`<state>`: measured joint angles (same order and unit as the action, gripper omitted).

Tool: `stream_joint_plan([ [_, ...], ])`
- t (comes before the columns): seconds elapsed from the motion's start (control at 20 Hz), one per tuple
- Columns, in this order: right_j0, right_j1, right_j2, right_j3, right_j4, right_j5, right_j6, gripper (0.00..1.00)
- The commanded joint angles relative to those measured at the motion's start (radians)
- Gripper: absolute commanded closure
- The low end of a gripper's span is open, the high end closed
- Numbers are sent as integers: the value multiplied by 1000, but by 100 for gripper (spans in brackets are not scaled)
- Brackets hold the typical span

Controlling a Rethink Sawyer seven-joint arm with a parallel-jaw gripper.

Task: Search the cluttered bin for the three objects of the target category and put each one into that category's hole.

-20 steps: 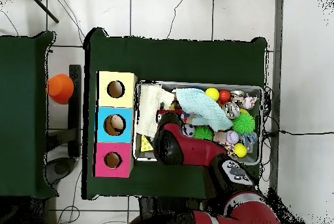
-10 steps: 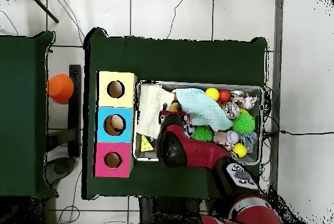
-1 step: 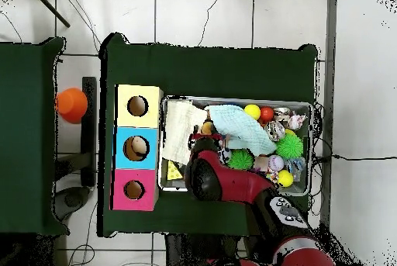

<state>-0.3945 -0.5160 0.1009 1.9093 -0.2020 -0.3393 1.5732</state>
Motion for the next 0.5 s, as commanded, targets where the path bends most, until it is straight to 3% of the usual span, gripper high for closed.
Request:
stream_joint_plan([
  [0.05, -6, 10, 34, 14, 5, 89, 174, 0],
  [0.5, 8, 34, 11, 10, 32, 101, 180, 0],
])
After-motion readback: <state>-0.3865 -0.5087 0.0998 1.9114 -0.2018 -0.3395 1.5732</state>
